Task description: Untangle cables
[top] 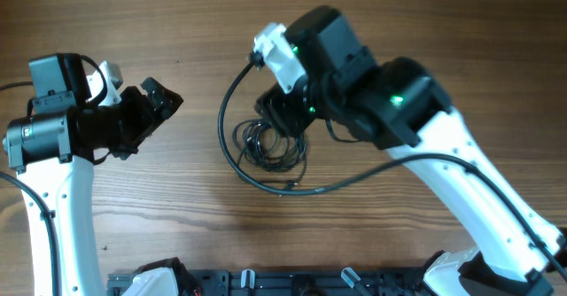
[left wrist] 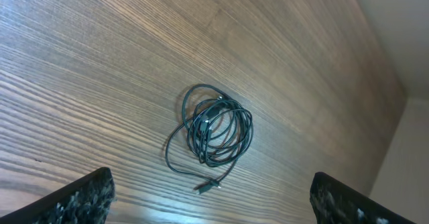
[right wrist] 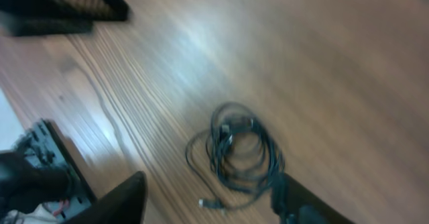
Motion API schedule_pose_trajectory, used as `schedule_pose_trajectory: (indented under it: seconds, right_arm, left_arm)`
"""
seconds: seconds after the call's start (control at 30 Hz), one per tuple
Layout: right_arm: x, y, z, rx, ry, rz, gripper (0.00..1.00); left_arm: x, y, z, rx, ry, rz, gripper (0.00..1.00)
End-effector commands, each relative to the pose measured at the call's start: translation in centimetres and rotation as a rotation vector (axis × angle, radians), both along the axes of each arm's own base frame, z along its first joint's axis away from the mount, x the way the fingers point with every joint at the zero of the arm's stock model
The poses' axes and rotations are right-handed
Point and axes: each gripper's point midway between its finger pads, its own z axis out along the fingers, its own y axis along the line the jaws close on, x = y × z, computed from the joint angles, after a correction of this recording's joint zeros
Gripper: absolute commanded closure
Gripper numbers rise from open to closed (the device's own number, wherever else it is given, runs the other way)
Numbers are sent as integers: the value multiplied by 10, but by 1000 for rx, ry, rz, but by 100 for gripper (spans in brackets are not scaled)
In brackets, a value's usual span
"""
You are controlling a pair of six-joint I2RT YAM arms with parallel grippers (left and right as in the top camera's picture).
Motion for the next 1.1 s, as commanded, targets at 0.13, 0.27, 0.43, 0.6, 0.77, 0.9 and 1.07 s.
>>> schedule_pose_trajectory:
  seconds: [0.13, 0.27, 0.43, 0.6, 0.77, 0.9, 1.07]
  right_arm:
    - [-9, -23, -151, -182, 216, -147, 20]
    - [-10, -29, -203, -198, 205, -153, 16]
    - [10, -37, -239, -150, 100, -296, 17]
    - [35, -19, -235, 5, 11, -367, 36]
    - [34, -19, -283, -56, 75, -381, 36]
    - [36, -26, -309, -100, 106, -394, 36]
    - [47, -49, -331, -137, 142, -455, 45]
  left_arm:
    - [-3, -3, 4, 34, -42, -79, 5]
    - [-3, -3, 4, 34, -42, -79, 5]
    - [-4, -3, 3, 33, -36, -79, 5]
    - [-4, -3, 3, 32, -35, -79, 4]
    - [-4, -3, 3, 36, -38, -86, 4]
    - [-4, -3, 3, 44, -44, -101, 4]
    - [-4, -3, 3, 44, -44, -101, 4]
